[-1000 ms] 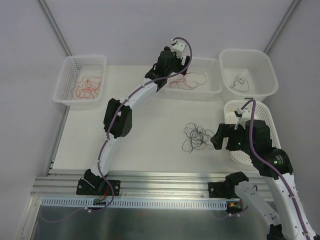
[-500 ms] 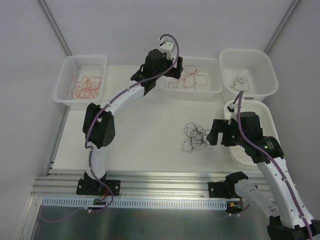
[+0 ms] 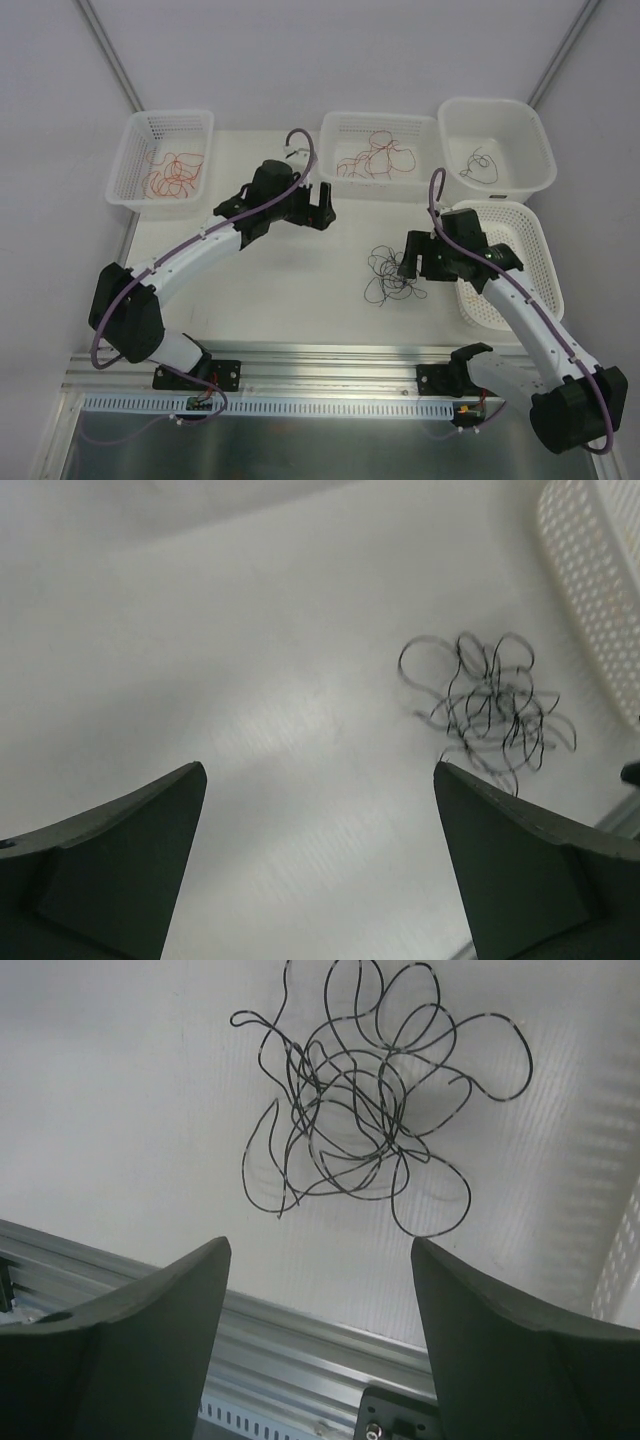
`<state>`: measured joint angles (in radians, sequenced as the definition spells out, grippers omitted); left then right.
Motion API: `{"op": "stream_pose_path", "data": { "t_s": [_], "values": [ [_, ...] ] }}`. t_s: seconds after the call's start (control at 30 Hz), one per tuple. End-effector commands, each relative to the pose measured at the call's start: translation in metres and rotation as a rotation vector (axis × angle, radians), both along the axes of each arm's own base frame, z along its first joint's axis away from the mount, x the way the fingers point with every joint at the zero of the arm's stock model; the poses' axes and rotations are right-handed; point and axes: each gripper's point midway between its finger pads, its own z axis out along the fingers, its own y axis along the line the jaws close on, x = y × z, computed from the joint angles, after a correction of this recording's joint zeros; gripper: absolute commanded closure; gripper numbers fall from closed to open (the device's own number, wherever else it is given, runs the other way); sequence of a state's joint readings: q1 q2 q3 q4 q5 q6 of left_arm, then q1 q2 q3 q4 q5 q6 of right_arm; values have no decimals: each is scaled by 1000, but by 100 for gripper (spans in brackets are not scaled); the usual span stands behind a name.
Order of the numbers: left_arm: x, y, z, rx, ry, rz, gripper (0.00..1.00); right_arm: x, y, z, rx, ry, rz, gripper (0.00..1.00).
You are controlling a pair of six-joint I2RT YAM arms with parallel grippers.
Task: Untangle the cables
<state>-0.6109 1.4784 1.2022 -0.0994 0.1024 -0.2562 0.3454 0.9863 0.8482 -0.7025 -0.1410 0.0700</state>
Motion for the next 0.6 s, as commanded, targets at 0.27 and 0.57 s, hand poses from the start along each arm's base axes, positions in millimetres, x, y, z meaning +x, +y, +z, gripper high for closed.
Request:
{"op": "stream_pose_path", "data": {
  "t_s": [0.27,0.57],
  "values": [
    [-94,29,-63,13,245,-4,1,62,41,-30,14,2,60,53],
    [-114,35,-84,15,328,6,1,78,77,-28,0,-16,152,99]
  ]
}}
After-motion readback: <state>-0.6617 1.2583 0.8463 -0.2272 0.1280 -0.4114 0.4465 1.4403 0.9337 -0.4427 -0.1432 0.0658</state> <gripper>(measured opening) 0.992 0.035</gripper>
